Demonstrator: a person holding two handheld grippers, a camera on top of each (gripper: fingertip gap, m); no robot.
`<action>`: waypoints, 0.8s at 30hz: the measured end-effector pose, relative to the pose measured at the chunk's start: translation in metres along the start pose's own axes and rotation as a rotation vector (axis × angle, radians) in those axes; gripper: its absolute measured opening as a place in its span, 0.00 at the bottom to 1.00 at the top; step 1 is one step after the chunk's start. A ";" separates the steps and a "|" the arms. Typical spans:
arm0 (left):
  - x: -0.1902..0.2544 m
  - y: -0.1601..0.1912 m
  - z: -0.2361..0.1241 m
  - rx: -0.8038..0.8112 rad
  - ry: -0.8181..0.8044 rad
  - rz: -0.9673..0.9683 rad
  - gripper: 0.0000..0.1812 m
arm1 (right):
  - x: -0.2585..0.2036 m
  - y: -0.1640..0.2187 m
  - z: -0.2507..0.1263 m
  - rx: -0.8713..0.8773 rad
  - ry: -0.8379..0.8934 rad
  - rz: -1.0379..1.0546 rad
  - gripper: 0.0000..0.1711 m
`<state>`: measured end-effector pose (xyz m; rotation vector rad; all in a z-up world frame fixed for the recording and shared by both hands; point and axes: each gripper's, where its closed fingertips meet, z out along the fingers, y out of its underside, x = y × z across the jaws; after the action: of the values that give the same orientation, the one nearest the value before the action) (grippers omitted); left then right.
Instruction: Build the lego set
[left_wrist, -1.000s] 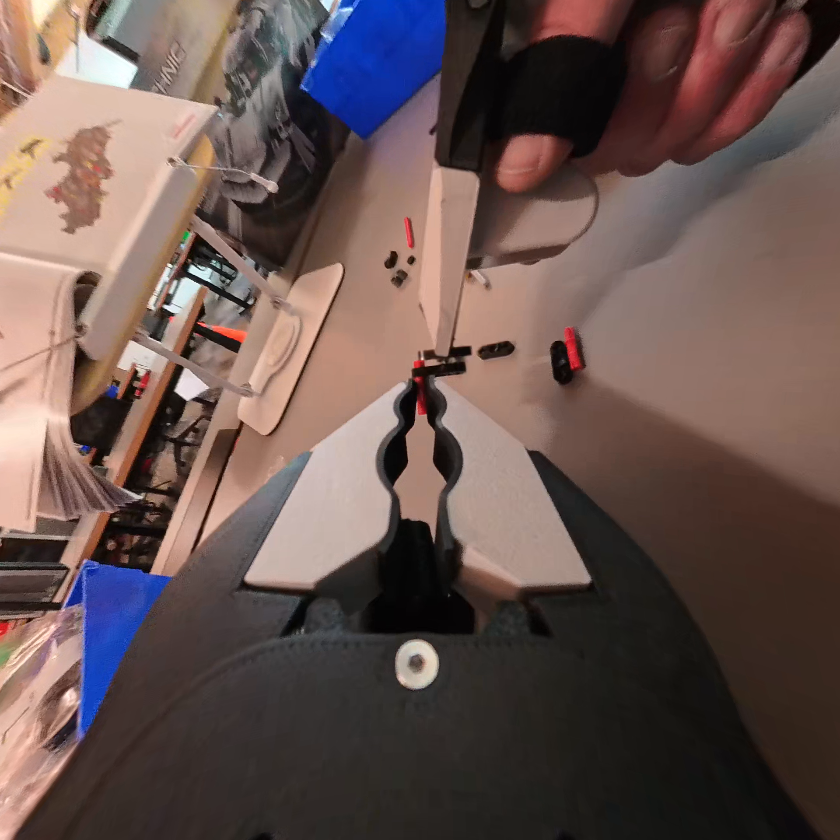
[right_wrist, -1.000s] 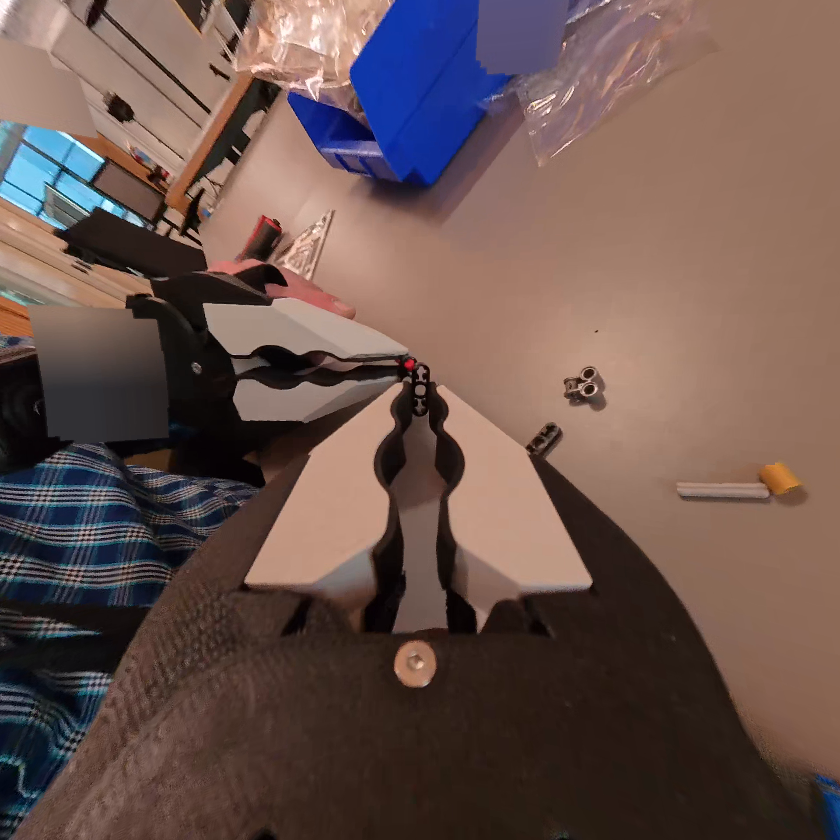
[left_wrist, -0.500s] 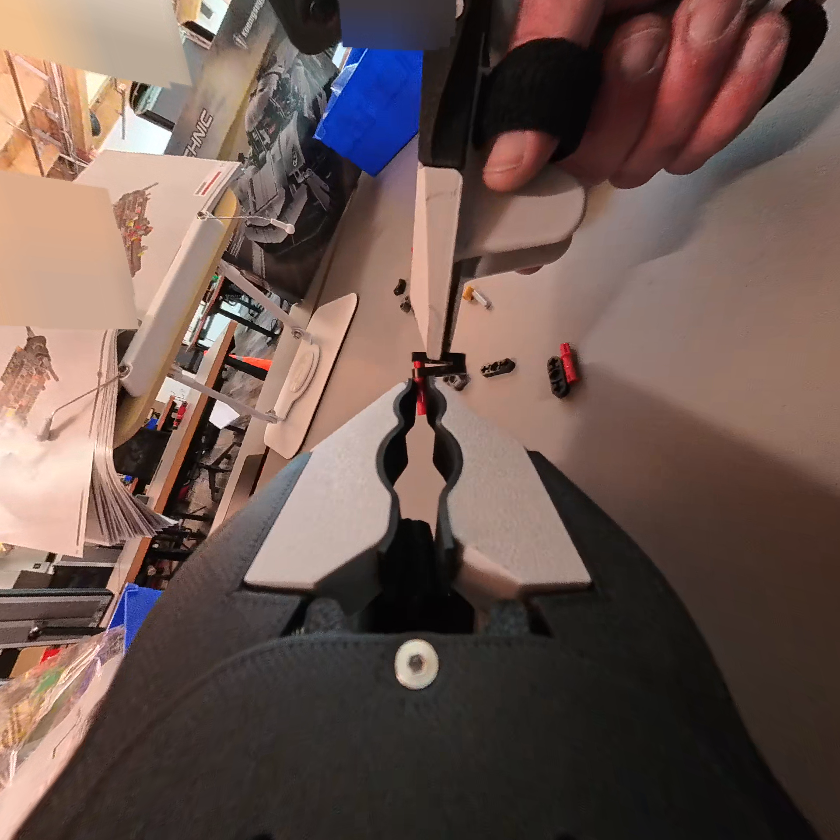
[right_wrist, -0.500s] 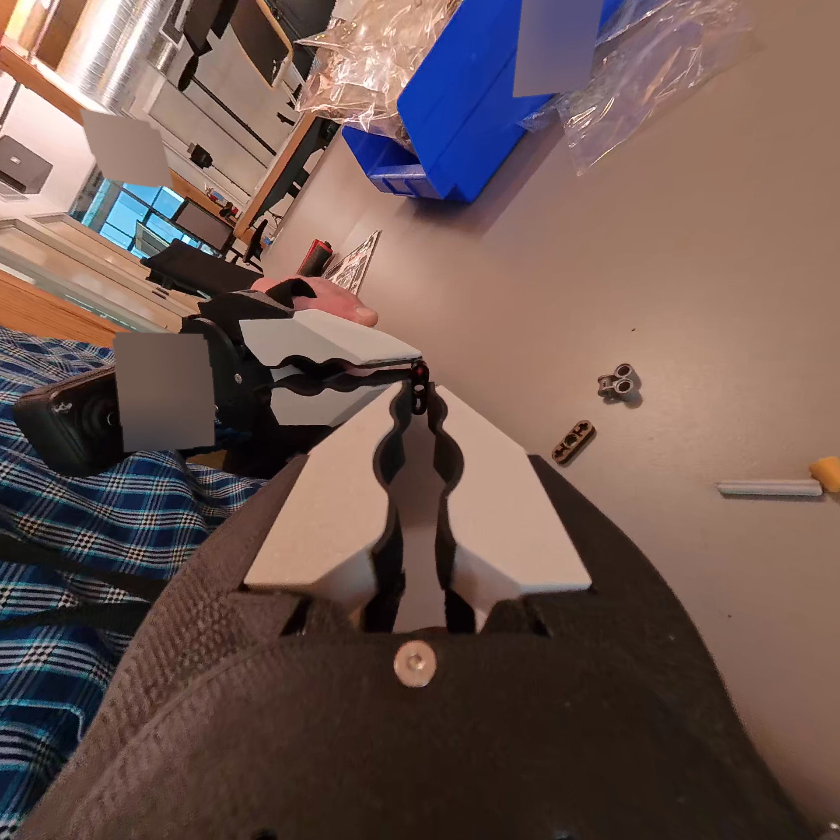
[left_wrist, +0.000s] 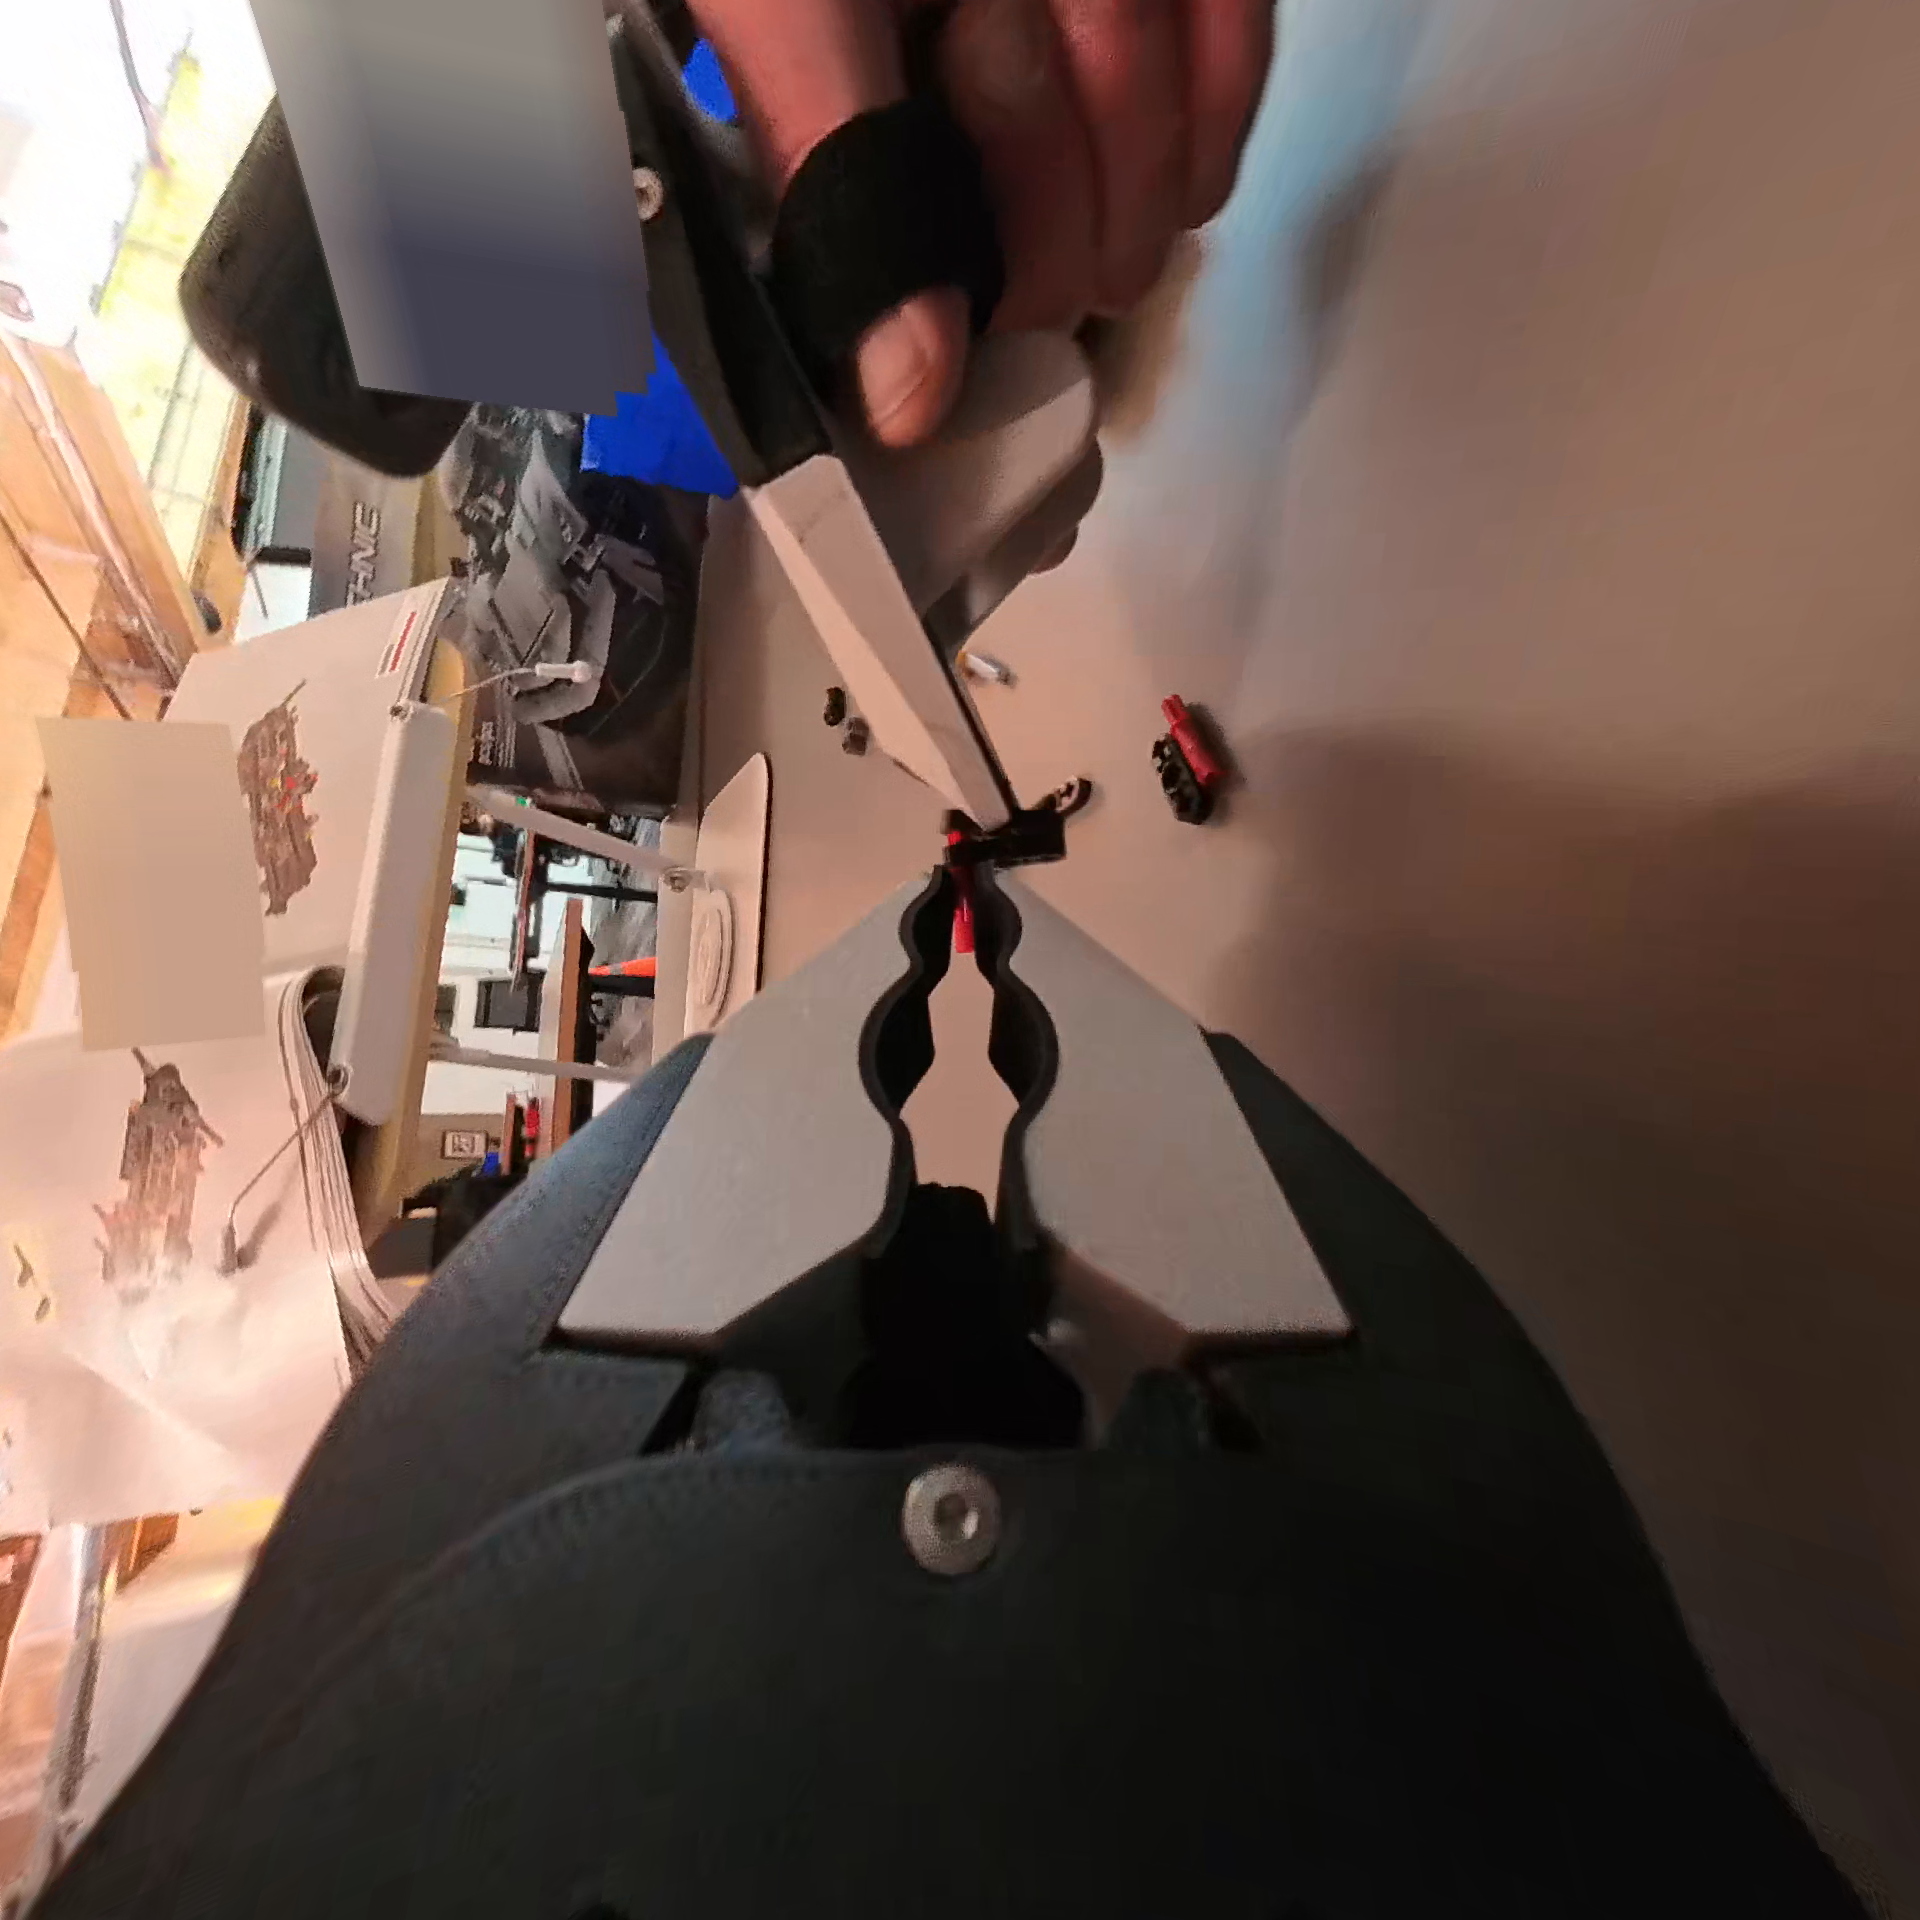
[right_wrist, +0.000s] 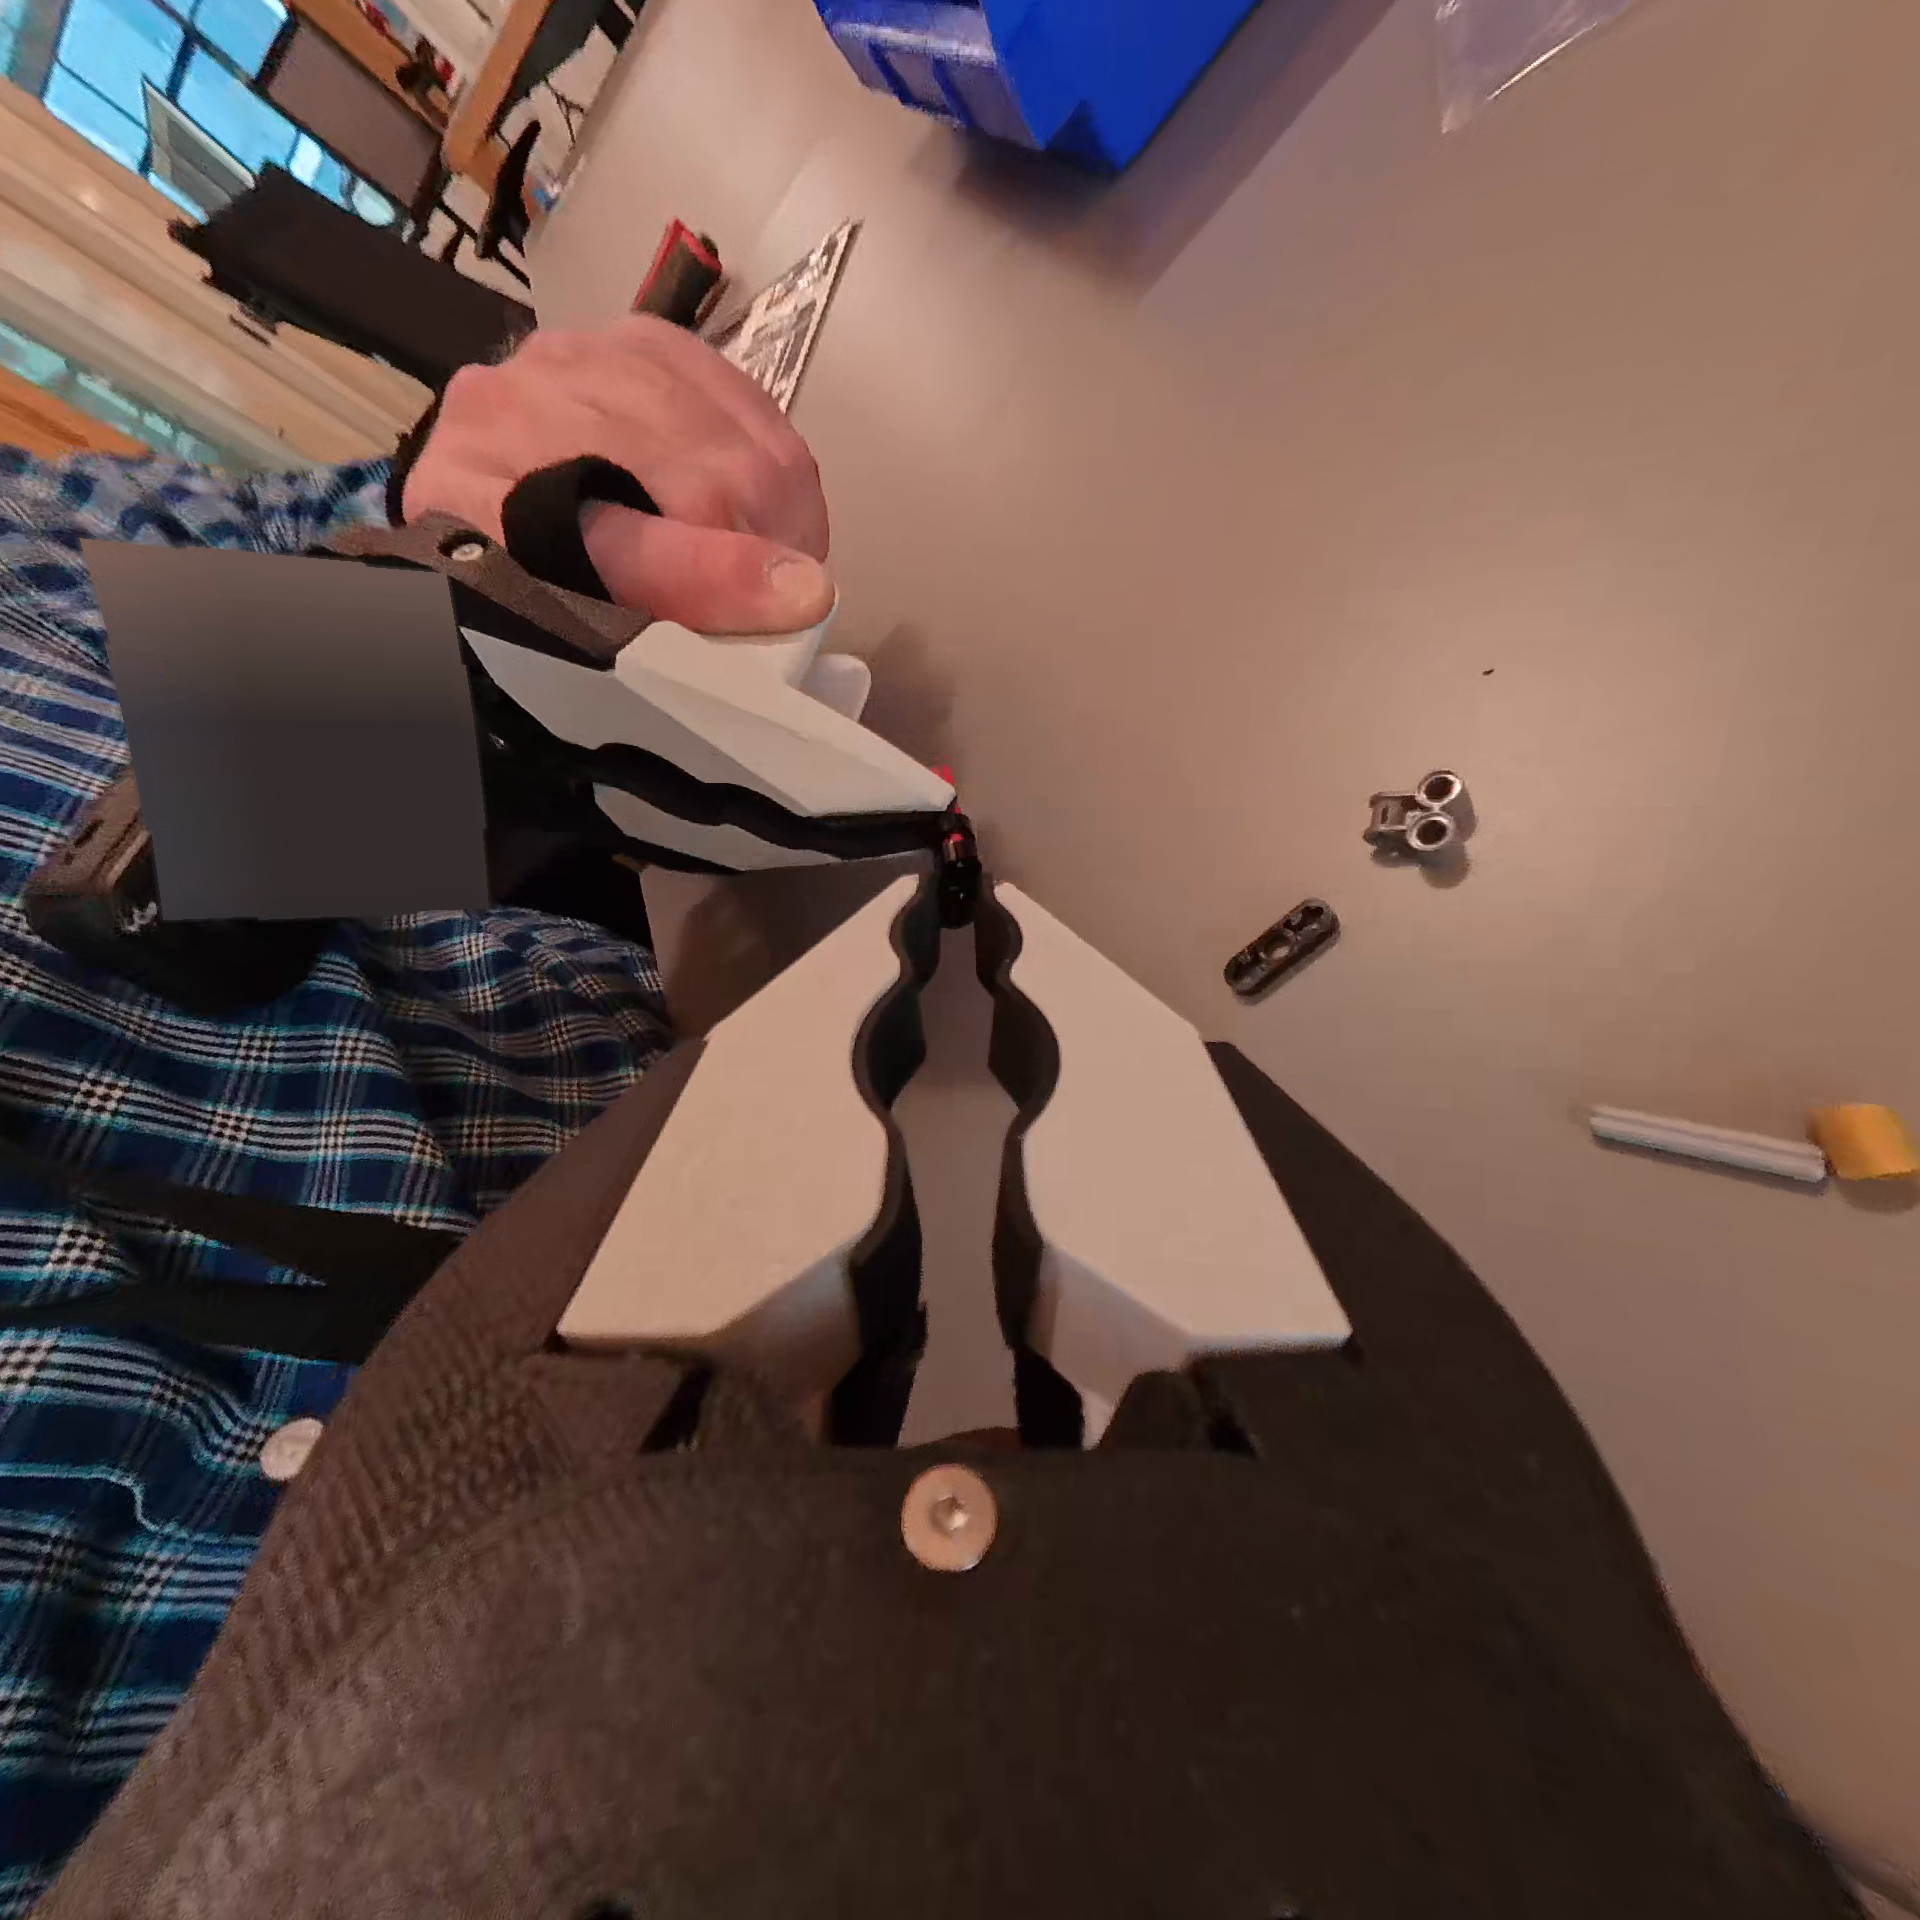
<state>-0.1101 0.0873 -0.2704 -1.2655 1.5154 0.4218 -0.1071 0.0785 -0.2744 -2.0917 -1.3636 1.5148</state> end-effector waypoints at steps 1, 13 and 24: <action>0.002 0.000 0.000 0.009 0.012 0.029 0.01 | 0.001 0.002 0.001 -0.023 -0.001 -0.012 0.02; 0.018 -0.021 0.008 0.096 0.119 0.174 0.00 | -0.003 -0.001 0.012 -0.181 0.034 -0.185 0.00; 0.004 0.000 -0.003 0.000 0.121 -0.328 0.02 | 0.022 0.008 -0.014 -0.122 0.190 -0.186 0.00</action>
<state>-0.1111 0.0829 -0.2723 -1.5304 1.3721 0.1334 -0.0901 0.0957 -0.2873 -2.0505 -1.5623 1.1568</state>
